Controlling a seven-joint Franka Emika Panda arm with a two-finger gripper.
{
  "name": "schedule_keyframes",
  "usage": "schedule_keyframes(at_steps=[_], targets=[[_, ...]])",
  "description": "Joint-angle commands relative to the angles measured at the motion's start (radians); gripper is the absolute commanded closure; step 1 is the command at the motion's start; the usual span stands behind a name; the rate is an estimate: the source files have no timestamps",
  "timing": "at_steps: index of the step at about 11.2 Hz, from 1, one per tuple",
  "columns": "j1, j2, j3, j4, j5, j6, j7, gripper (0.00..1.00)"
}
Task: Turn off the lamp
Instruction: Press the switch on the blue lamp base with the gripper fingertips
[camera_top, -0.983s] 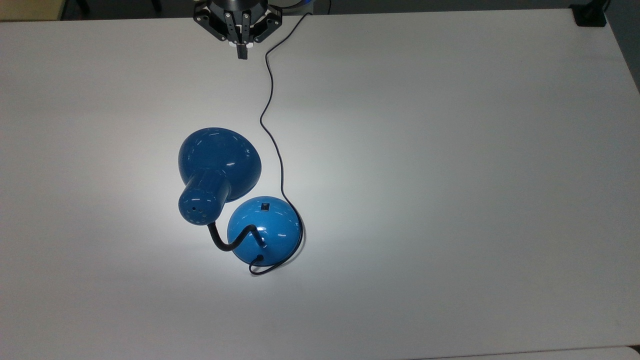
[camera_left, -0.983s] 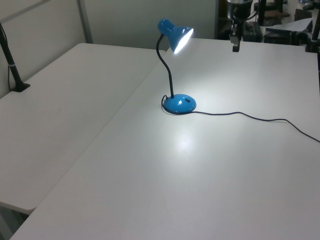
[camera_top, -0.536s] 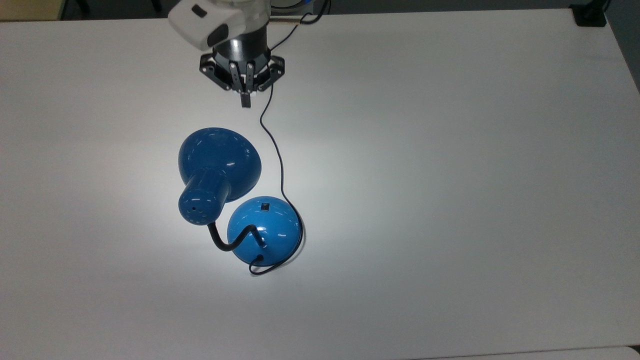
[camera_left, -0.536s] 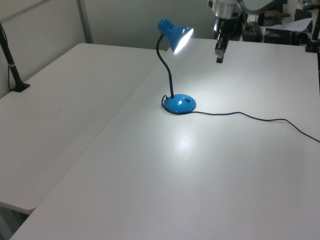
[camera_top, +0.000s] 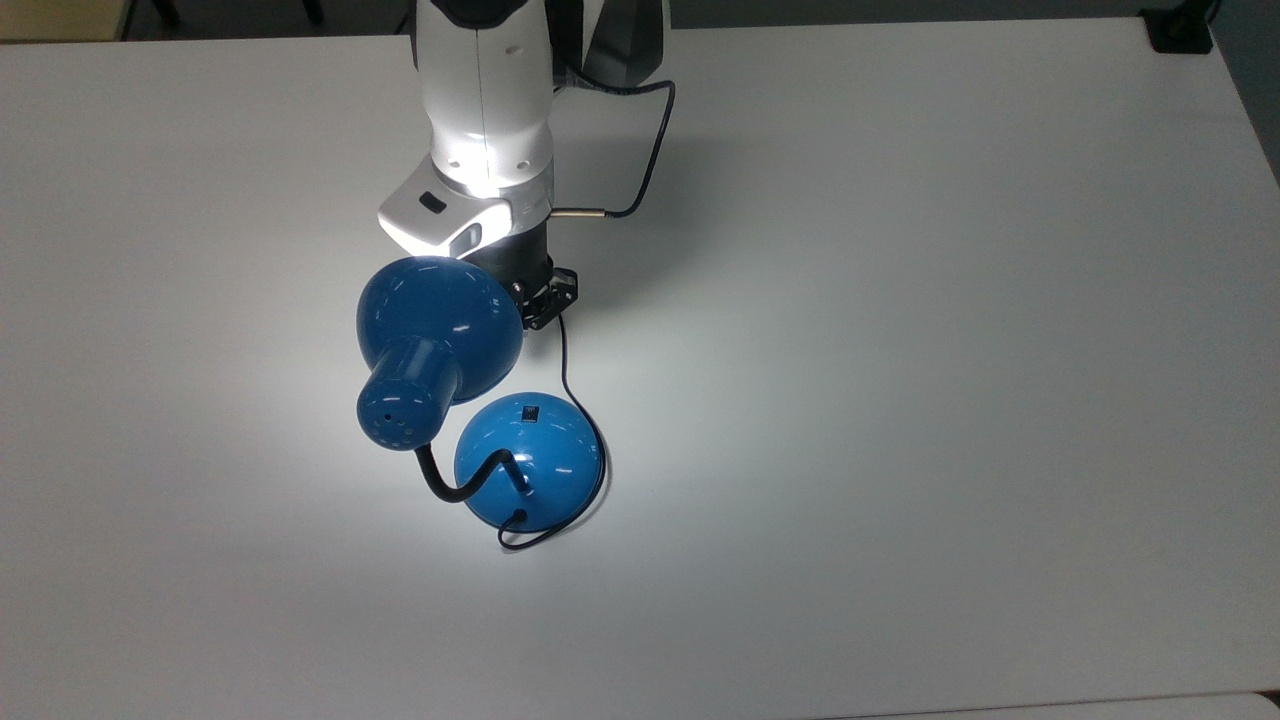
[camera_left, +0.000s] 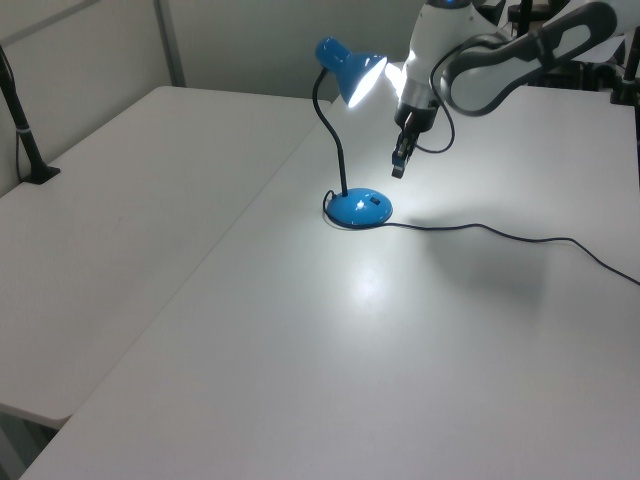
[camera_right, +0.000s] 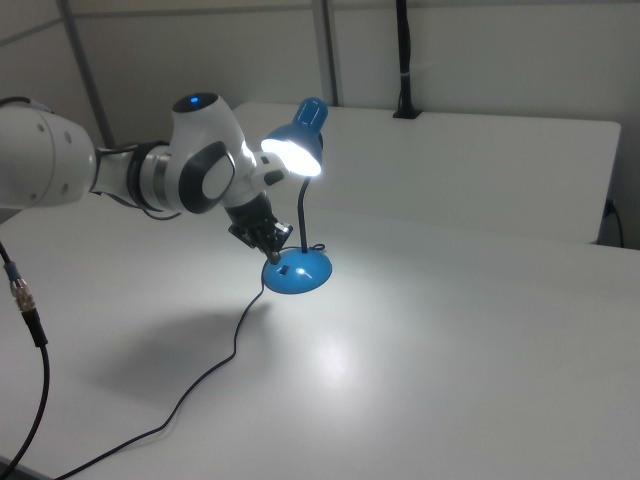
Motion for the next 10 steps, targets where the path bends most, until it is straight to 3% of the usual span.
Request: schedule_keyframes(at_steps=[1, 5, 10], targets=[[-0.010, 0.059, 0.005, -0.009, 0.019, 0.130, -0.004, 1.00], [-0.007, 0.106, 0.011, -0.010, 0.019, 0.232, 0.002, 1.00], [-0.008, 0.128, 0.034, -0.010, 0.019, 0.240, 0.013, 1.00]])
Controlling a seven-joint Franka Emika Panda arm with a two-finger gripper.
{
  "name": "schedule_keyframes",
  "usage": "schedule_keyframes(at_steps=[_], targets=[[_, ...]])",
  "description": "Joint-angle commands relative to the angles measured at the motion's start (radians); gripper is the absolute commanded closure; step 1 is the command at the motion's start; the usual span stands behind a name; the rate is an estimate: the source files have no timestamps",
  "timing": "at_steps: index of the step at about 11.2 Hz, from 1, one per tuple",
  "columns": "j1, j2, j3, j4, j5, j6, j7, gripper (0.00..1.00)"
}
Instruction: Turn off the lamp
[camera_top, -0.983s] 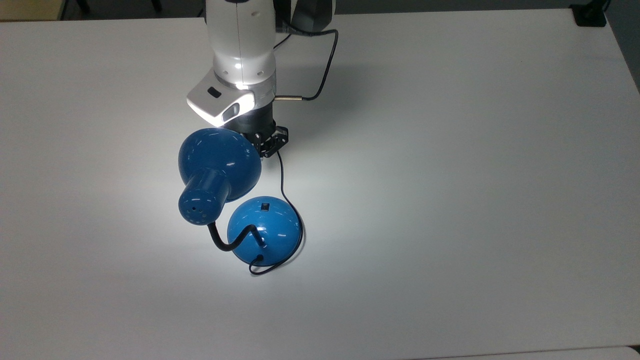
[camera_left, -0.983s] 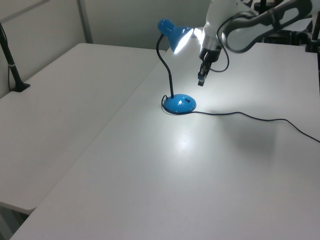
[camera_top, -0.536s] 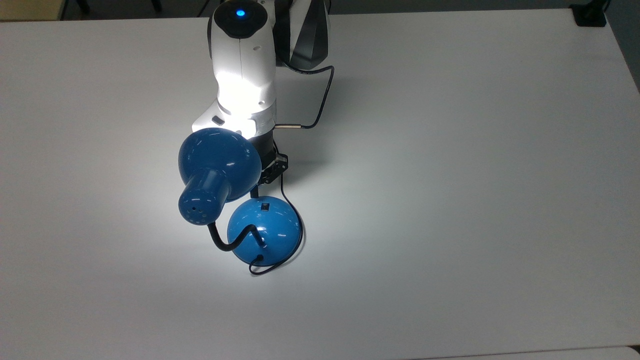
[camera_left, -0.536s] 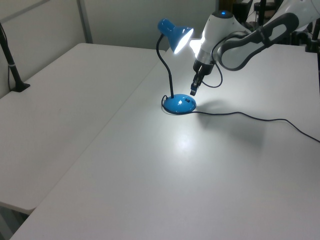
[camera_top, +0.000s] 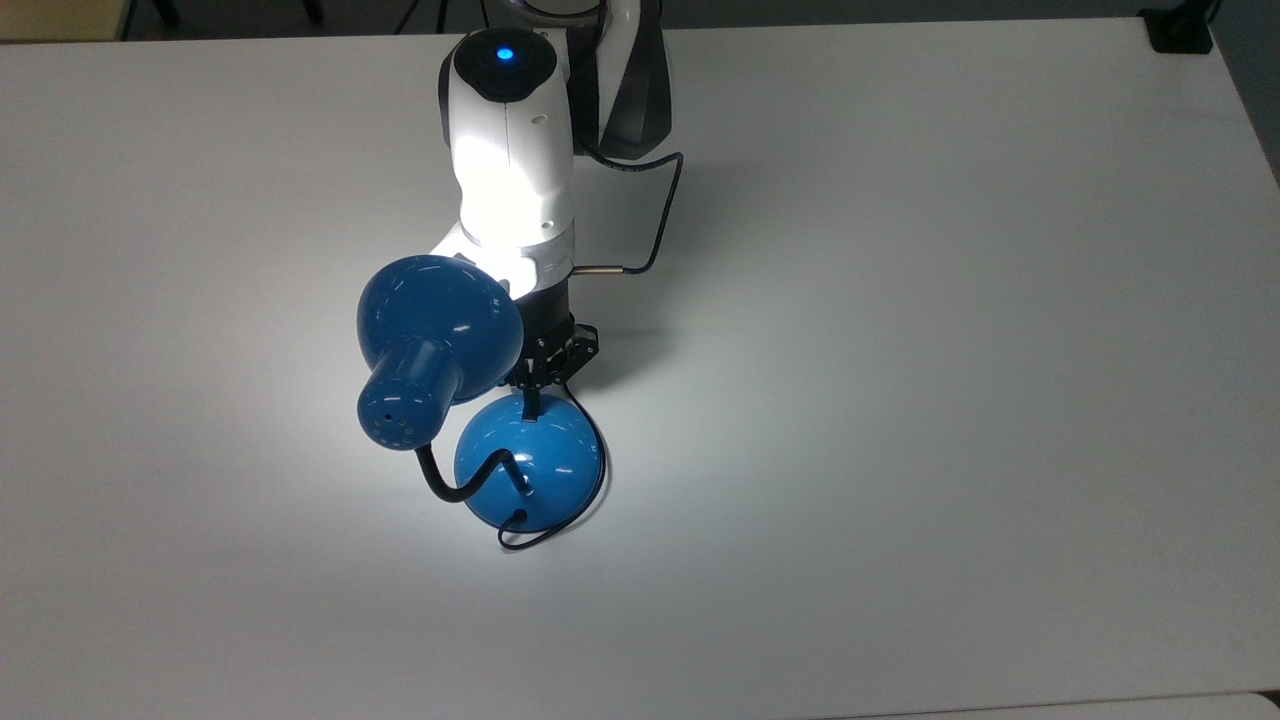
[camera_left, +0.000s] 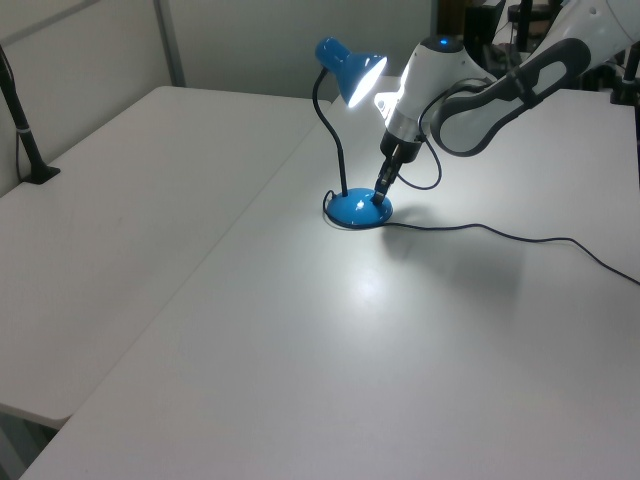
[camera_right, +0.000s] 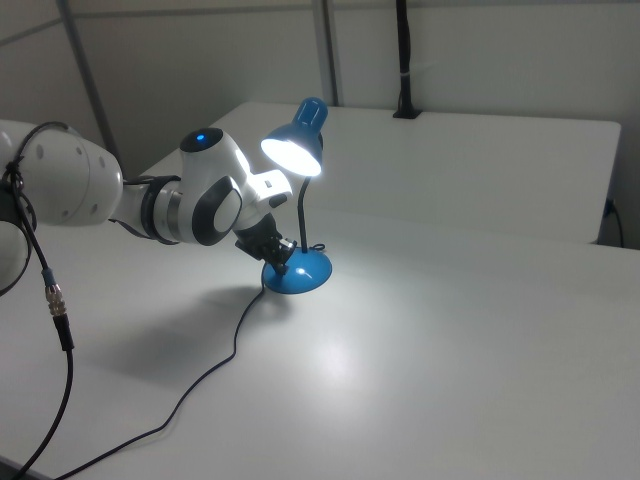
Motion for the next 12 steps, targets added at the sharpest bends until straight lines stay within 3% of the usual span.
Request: schedule_keyframes(at_steps=[1, 3, 7, 12], targets=[[-0.002, 0.019, 0.006, -0.007, 0.019, 0.032, 0.008, 1.00], [-0.008, 0.022, 0.006, -0.012, 0.017, 0.031, 0.008, 1.00], [-0.011, -0.031, 0.006, -0.116, 0.016, 0.003, 0.019, 1.00], [0.007, -0.238, 0.007, -0.107, 0.014, -0.399, 0.024, 1.00]])
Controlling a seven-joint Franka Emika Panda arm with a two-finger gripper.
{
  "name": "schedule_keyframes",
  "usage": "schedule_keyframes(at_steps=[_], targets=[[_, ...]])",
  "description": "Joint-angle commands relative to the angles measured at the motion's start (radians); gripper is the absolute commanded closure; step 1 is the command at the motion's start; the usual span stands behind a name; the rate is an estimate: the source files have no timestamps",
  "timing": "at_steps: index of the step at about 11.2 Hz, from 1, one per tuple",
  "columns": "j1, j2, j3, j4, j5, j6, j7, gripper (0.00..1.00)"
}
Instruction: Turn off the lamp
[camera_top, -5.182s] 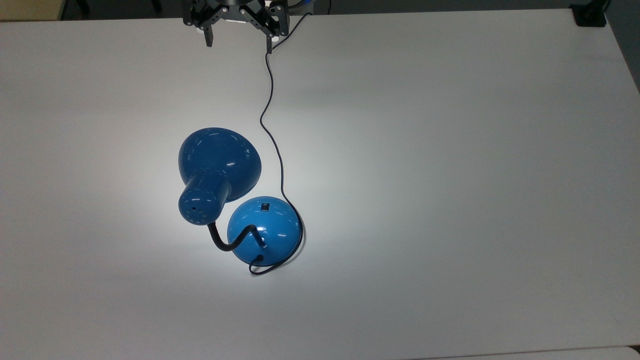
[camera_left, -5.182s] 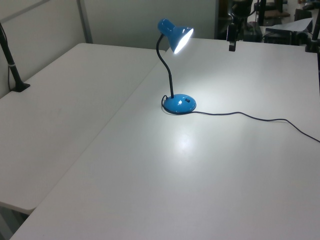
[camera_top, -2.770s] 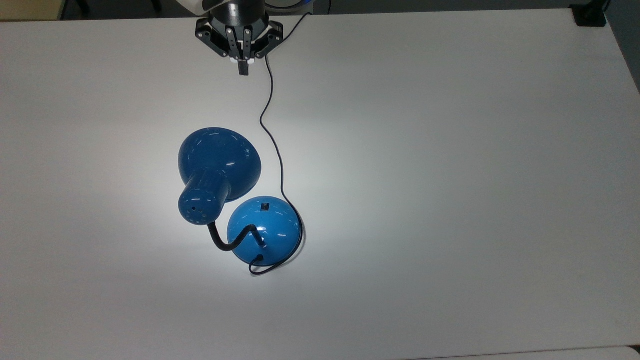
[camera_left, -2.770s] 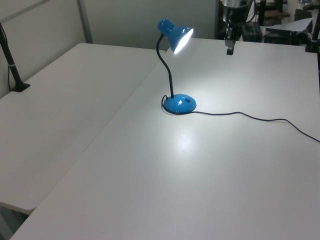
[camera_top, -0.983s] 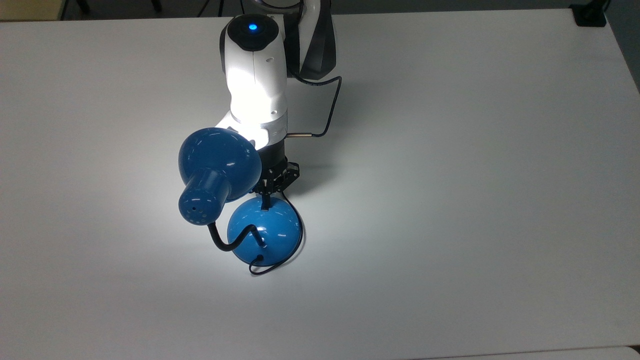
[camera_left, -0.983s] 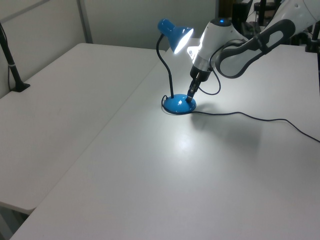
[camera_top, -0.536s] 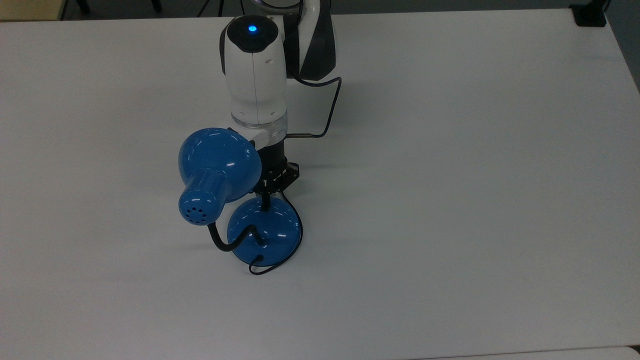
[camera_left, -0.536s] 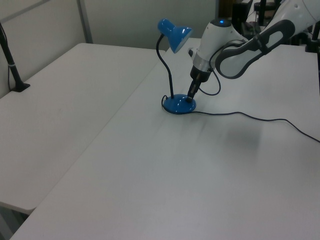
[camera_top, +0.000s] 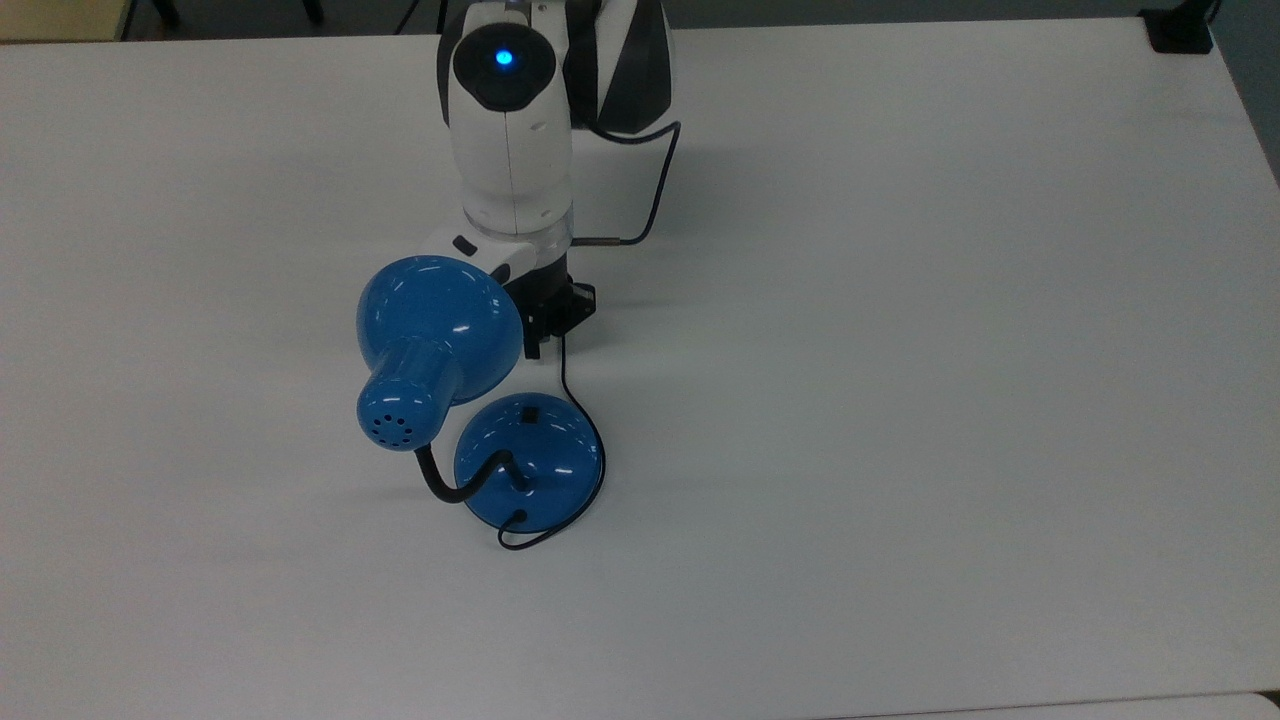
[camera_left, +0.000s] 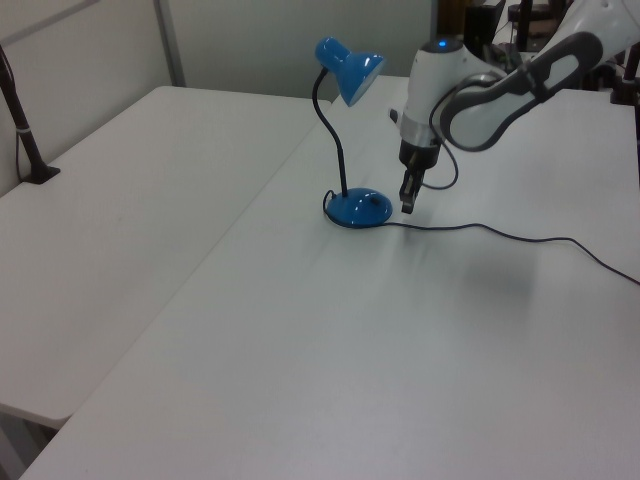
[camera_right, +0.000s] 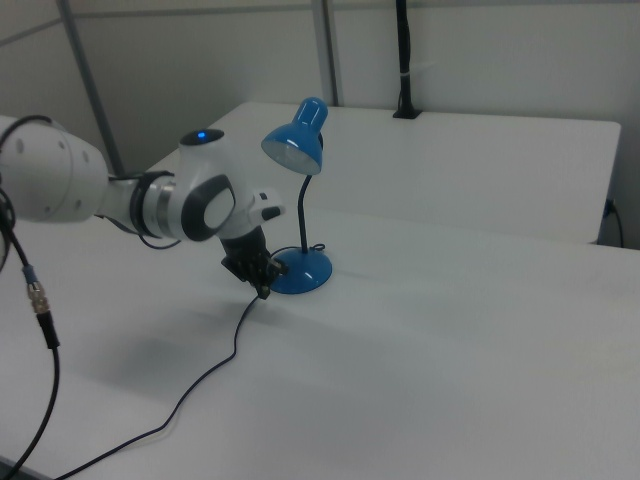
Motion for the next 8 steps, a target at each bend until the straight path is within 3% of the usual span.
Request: schedule_keyframes(at_steps=[1, 4, 5, 7, 8], targets=[[0.011, -0.205, 0.010, -0.021, 0.011, -0.270, 0.013, 1.00], [0.056, -0.277, 0.013, 0.094, -0.001, -0.528, 0.044, 0.97], [0.057, -0.295, 0.011, 0.129, -0.011, -0.580, 0.044, 0.88], [0.059, -0.306, 0.011, 0.200, -0.015, -0.698, 0.044, 0.61], [0.057, -0.328, 0.011, 0.208, -0.015, -0.720, 0.045, 0.35]])
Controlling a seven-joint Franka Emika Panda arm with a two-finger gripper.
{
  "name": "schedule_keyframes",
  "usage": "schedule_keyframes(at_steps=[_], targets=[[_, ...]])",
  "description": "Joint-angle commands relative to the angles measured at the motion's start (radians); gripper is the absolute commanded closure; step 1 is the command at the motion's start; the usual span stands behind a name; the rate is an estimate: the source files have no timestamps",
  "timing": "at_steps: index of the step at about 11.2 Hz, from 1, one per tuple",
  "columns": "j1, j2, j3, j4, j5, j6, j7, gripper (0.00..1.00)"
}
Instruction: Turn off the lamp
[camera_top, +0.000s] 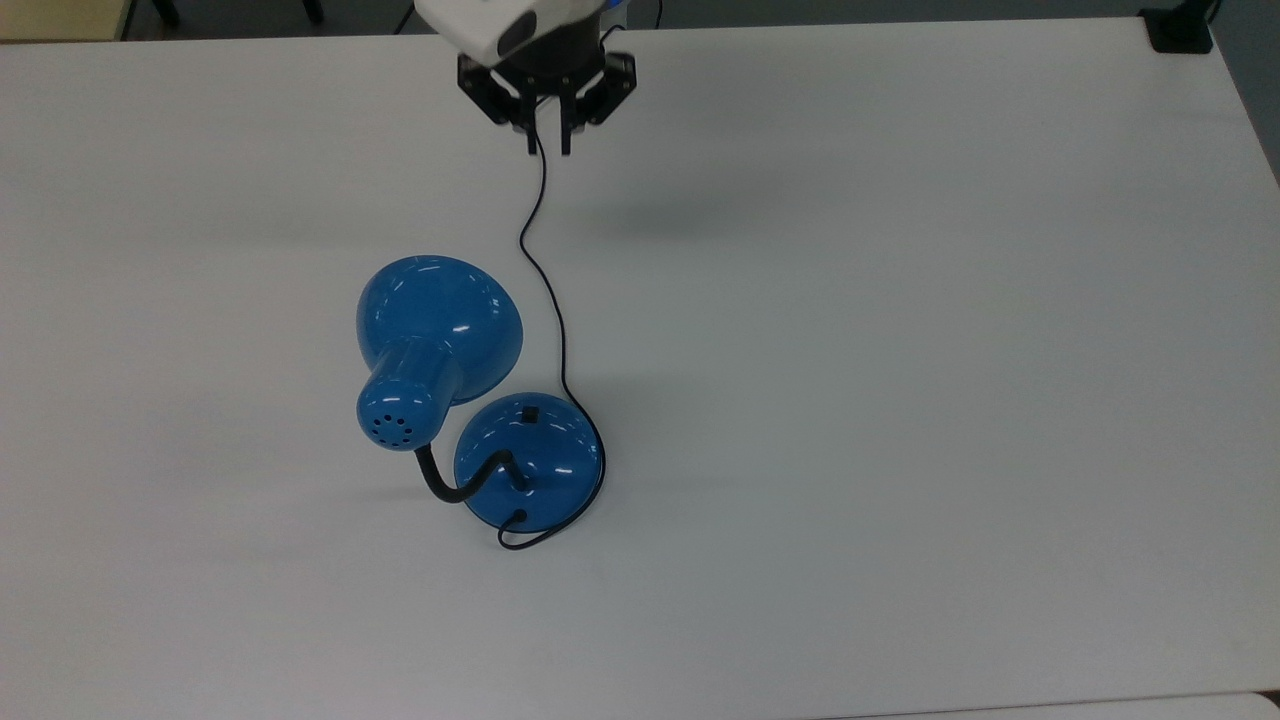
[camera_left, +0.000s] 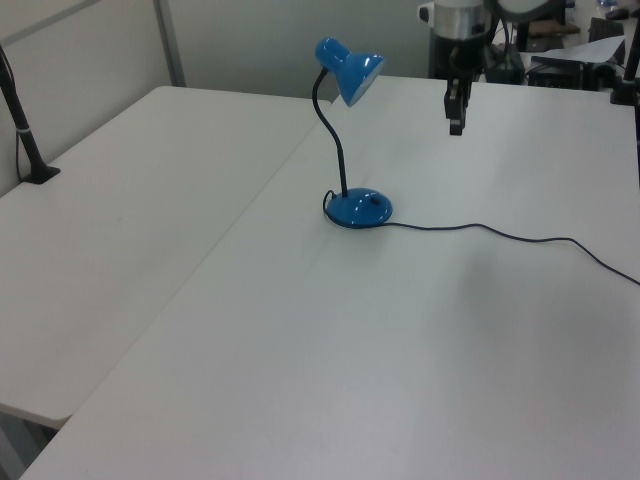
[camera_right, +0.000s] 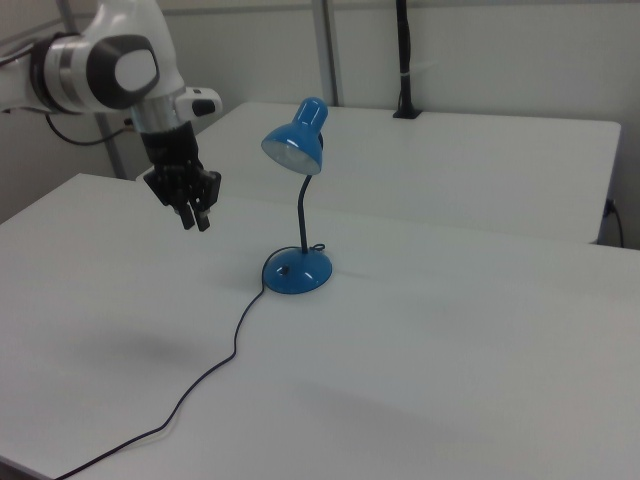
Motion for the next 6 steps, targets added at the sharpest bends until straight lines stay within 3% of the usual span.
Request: schedule_keyframes(at_steps=[1, 2, 6], targets=[[0.007, -0.037, -0.005, 0.042, -0.011, -0.087, 0.020, 0.08], [0.008, -0.045, -0.007, 0.042, -0.011, -0.096, 0.026, 0.00], [-0.002, -0.063, -0.015, 0.045, -0.011, -0.101, 0.055, 0.00]])
